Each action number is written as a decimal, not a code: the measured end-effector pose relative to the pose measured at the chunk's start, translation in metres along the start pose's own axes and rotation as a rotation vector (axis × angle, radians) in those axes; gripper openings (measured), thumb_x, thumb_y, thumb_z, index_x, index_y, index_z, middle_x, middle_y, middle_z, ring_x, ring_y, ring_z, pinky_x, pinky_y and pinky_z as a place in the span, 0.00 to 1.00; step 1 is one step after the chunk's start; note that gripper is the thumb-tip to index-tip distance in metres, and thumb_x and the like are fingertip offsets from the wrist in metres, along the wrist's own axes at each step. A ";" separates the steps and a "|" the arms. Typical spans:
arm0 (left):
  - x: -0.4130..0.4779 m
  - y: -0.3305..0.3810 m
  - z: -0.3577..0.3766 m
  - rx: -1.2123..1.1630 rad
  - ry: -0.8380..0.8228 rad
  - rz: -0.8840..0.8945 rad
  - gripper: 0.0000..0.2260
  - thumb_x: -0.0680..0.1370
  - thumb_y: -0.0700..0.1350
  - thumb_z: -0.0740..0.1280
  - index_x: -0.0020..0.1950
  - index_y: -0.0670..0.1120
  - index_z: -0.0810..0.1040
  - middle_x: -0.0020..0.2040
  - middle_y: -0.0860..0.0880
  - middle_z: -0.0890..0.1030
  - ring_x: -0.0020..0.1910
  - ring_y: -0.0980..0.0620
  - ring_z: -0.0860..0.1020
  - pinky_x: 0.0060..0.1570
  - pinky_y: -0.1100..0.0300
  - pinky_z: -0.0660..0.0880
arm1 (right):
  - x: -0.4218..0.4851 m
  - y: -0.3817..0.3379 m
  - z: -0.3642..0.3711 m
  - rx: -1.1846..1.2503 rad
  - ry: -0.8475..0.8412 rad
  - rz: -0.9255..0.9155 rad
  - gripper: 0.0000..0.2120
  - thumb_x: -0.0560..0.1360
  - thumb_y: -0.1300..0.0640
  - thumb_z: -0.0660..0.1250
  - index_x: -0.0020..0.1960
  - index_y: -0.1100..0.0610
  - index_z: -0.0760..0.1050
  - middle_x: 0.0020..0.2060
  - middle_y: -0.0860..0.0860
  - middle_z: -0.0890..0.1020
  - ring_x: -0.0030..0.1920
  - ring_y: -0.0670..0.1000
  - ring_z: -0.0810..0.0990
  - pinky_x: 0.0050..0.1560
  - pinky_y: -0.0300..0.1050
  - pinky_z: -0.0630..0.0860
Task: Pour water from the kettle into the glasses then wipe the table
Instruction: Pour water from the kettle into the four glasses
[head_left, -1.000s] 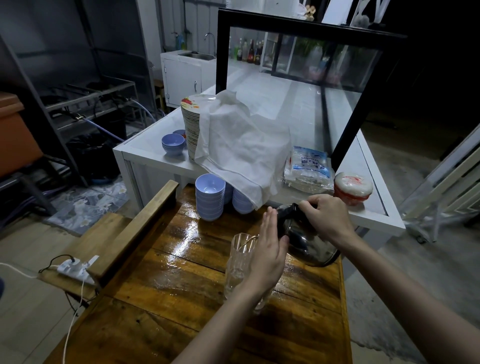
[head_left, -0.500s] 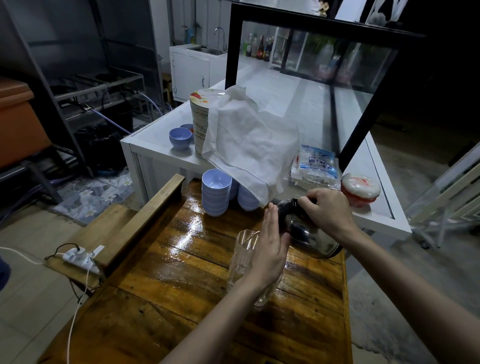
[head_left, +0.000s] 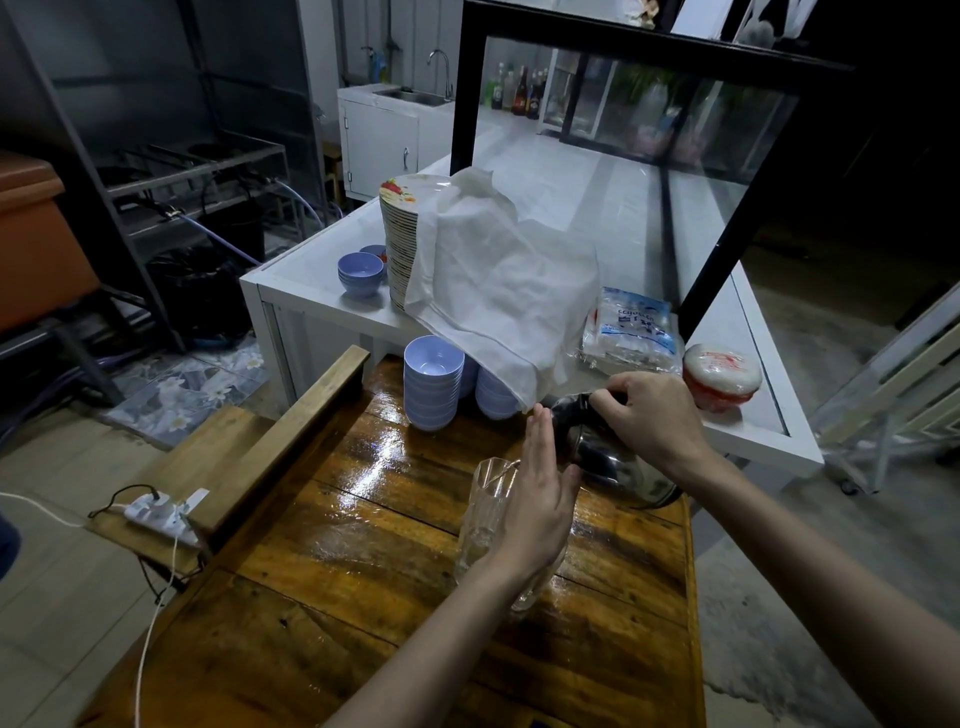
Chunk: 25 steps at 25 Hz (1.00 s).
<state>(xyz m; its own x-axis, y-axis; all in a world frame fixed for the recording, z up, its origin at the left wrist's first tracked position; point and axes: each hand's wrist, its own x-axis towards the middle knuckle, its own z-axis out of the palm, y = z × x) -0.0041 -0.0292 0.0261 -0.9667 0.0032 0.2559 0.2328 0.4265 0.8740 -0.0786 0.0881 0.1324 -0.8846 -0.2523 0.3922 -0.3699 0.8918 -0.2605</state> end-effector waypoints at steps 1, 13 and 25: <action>0.000 -0.001 0.000 0.003 0.000 0.001 0.29 0.83 0.50 0.53 0.76 0.51 0.37 0.79 0.53 0.40 0.77 0.59 0.39 0.76 0.60 0.44 | 0.000 -0.001 0.000 0.004 0.003 -0.009 0.24 0.68 0.43 0.55 0.32 0.60 0.81 0.27 0.55 0.82 0.31 0.57 0.79 0.41 0.50 0.75; -0.003 -0.001 -0.002 -0.021 -0.008 -0.021 0.30 0.84 0.50 0.53 0.76 0.52 0.34 0.78 0.54 0.36 0.76 0.59 0.37 0.76 0.56 0.44 | 0.003 -0.008 0.001 -0.064 0.022 -0.106 0.20 0.71 0.49 0.60 0.28 0.59 0.78 0.23 0.56 0.79 0.28 0.57 0.76 0.45 0.51 0.72; -0.007 -0.001 0.001 -0.038 0.005 -0.039 0.31 0.83 0.53 0.51 0.76 0.52 0.33 0.77 0.55 0.33 0.76 0.60 0.36 0.76 0.57 0.44 | 0.007 -0.010 0.005 -0.119 0.015 -0.155 0.20 0.72 0.48 0.58 0.27 0.58 0.75 0.22 0.54 0.77 0.28 0.55 0.74 0.48 0.50 0.68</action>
<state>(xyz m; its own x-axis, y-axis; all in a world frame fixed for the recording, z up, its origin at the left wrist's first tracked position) 0.0024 -0.0283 0.0231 -0.9745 -0.0169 0.2236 0.1993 0.3918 0.8982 -0.0823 0.0755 0.1330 -0.8148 -0.3855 0.4331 -0.4645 0.8810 -0.0898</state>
